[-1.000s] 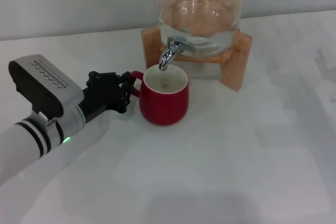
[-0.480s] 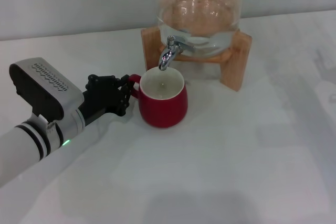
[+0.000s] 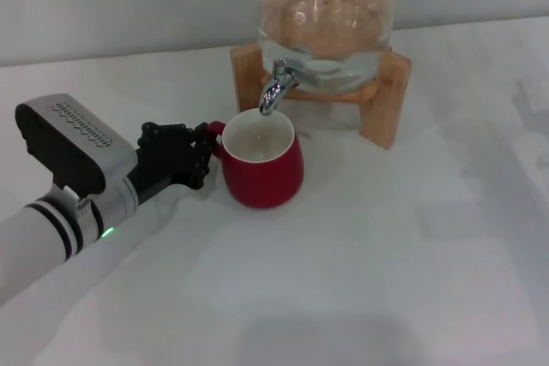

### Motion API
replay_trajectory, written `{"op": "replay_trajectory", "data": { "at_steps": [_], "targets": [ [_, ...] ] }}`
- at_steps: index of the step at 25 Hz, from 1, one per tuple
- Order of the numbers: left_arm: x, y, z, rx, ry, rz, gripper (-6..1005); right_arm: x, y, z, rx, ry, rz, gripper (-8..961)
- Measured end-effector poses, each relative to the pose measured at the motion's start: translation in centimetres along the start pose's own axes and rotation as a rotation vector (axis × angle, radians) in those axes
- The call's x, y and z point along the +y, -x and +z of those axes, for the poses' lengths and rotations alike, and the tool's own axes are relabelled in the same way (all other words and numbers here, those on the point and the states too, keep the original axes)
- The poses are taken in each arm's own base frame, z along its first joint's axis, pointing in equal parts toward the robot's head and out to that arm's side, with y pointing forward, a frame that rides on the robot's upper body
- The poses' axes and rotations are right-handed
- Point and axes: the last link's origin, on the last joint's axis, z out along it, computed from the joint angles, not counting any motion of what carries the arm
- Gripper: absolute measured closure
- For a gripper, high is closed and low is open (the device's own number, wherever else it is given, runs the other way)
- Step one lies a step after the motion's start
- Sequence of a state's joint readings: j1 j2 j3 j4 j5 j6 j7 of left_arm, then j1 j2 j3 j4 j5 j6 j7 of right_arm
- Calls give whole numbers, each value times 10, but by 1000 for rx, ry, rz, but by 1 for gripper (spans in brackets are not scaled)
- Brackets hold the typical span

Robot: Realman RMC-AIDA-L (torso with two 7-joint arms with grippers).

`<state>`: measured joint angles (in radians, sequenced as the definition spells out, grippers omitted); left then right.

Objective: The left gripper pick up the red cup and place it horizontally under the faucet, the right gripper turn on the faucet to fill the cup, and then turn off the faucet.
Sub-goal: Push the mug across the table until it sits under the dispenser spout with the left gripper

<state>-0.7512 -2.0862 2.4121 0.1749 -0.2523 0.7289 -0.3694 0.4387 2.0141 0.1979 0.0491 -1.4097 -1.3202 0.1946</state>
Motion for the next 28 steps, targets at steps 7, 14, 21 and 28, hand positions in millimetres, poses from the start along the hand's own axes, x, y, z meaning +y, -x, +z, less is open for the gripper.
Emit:
{"op": "replay_trajectory", "data": {
  "at_steps": [7,14,21,28],
  "targets": [
    [-1,0,2,-14,-5,5,909,0,0,1,-2,1,1,295],
    [-1,-1,3,-13,-1,10,880,1,1,2,-4,3,1,295],
    [1,-4,4,-5,9,28,872,2,2,3,-7,6,1,295],
    [2,-4,4,-5,9,26,845,2,2,4,-10,7,-1,295]
  ]
}}
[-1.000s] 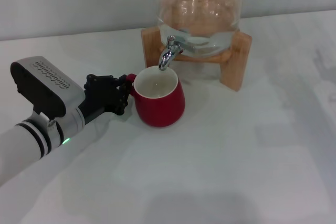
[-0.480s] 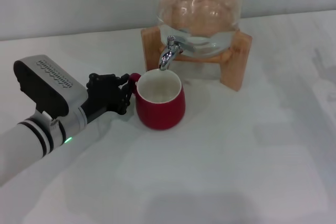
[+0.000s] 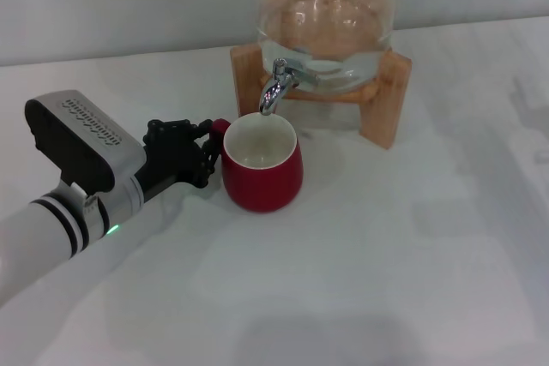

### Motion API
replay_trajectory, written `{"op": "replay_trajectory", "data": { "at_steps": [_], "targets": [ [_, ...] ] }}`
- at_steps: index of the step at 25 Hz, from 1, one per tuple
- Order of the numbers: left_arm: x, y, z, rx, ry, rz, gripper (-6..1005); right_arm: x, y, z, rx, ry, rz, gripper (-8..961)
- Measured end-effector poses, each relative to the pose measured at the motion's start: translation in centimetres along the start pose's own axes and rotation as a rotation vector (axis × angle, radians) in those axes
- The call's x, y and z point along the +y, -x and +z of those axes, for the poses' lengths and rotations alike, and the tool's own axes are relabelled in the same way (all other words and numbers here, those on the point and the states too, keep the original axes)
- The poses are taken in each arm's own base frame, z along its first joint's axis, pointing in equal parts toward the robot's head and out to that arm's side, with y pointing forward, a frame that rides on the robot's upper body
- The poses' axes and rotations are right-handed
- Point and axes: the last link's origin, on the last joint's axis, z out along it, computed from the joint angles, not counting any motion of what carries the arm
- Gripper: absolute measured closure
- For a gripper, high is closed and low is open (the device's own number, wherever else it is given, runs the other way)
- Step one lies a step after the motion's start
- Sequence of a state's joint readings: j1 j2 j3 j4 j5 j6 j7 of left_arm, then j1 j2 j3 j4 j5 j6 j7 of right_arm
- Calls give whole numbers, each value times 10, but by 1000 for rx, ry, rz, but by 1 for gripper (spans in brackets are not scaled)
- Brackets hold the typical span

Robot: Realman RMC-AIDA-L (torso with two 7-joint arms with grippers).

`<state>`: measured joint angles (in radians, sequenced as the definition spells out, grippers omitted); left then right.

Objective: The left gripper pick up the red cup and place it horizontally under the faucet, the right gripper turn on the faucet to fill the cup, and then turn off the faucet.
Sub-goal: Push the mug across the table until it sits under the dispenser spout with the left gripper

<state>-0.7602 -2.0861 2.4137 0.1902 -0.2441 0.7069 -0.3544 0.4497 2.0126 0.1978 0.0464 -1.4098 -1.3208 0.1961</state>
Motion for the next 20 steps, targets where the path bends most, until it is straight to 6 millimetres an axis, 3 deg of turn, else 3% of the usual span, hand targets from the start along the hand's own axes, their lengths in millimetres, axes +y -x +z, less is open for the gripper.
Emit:
{"op": "replay_trajectory", "data": {
  "at_steps": [16,20],
  "targets": [
    [1,11,-8,-8,-22,-37,715,1,0,1,-2,3,-1,295],
    [1,12,-11,3,-36,-49,630,2,0,1,-2,4,-1,295]
  ]
}}
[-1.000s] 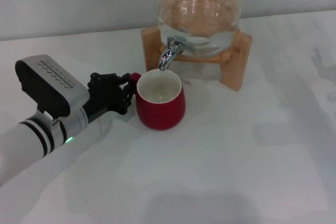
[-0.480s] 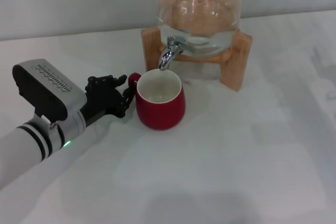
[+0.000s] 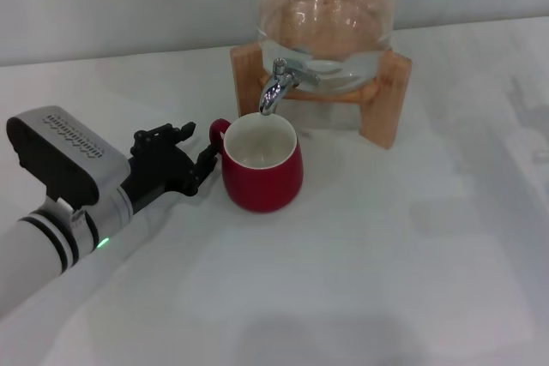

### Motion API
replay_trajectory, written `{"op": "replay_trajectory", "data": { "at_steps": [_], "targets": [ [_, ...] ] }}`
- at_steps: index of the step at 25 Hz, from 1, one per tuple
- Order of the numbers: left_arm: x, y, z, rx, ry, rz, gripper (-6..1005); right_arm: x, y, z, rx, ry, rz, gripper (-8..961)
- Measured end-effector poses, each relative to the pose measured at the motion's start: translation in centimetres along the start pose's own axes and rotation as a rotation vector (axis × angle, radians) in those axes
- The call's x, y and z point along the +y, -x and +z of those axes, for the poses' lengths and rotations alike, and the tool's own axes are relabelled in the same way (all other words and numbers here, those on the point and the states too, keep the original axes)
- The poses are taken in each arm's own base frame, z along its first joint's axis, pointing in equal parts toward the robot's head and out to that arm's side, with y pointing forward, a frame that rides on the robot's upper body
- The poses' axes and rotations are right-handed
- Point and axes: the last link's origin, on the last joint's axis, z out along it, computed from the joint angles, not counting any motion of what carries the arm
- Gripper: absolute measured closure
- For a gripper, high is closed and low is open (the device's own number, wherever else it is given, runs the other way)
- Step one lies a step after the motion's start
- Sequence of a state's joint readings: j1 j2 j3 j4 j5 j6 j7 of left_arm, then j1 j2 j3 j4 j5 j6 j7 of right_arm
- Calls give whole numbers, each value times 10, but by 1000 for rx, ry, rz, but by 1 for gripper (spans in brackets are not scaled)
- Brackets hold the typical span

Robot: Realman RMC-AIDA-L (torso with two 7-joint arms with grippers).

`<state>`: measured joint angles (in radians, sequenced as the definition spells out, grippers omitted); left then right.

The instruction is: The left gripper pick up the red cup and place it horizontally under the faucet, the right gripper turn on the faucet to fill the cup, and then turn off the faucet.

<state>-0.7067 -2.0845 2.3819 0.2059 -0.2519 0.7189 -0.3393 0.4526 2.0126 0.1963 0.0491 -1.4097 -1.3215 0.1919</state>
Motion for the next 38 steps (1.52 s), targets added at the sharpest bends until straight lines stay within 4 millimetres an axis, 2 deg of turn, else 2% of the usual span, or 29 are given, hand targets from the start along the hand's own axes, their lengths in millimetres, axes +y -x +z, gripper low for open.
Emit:
{"op": "replay_trajectory", "data": {
  "at_steps": [4,12,19,32,38],
  "targets": [
    [1,1,-3,17,-22,3,570,0,0,0,0,0,0,295],
    [1,5,-7,25,-44,-8,544,-1,-1,-2,2,-2,-1,295],
    [0,8,-19,71,-112,-29,522,-1,-2,-3,7,1,-3,295],
    [-4,14,-60,237,-278,-86,480,2,-3,-5,16,23,-2,295],
    [-24,16,-91,351,-433,-152,461,8,-5,-6,25,45,8,295]
  ]
}}
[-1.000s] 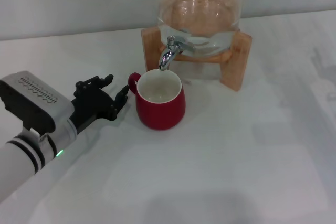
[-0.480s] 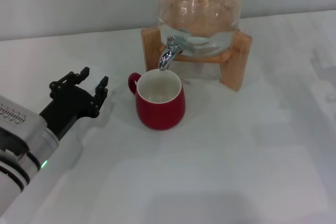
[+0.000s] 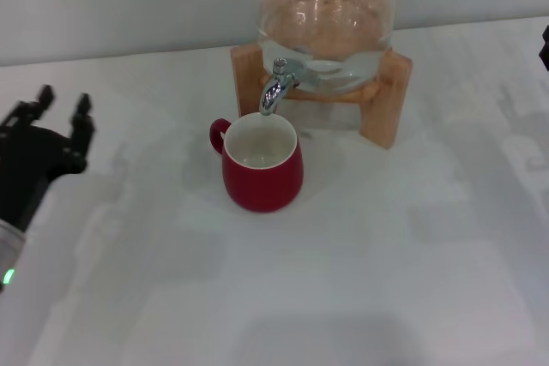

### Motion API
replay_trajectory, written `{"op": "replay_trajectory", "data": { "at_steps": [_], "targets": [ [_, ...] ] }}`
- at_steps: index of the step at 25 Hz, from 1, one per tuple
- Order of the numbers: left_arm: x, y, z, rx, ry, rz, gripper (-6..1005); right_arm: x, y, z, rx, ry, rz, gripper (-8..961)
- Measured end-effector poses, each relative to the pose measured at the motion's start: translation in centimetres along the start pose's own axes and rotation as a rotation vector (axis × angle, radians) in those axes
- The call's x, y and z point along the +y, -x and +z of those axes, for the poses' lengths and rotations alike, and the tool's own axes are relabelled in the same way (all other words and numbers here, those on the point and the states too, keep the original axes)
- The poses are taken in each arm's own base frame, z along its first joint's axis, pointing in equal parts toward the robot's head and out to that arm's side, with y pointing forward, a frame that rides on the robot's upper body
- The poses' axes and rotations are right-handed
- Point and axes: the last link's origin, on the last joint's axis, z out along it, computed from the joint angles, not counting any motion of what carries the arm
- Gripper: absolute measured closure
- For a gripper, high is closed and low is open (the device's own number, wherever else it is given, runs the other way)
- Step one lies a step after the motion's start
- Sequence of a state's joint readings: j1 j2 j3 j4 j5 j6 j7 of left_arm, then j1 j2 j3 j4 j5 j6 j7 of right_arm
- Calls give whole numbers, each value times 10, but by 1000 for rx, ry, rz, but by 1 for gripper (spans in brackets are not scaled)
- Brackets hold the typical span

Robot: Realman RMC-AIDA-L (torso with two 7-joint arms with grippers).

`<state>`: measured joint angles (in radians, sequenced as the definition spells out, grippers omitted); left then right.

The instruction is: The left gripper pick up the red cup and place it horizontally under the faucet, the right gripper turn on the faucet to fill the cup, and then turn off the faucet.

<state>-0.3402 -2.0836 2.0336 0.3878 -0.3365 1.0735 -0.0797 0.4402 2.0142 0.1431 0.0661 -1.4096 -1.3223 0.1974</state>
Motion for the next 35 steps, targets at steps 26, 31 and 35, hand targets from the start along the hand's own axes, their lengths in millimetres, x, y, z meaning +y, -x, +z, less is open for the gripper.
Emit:
{"op": "replay_trajectory", "data": {
  "at_steps": [26,31,35],
  "targets": [
    [-59,1,-57,71,-331,-19,144,5,2,-8,-26,30,10,294],
    [-62,4,-65,65,-365,-28,115,14,5,-13,-45,118,61,295],
    [-63,5,-68,61,-375,-31,116,28,9,-18,-67,229,100,295]
  ]
}}
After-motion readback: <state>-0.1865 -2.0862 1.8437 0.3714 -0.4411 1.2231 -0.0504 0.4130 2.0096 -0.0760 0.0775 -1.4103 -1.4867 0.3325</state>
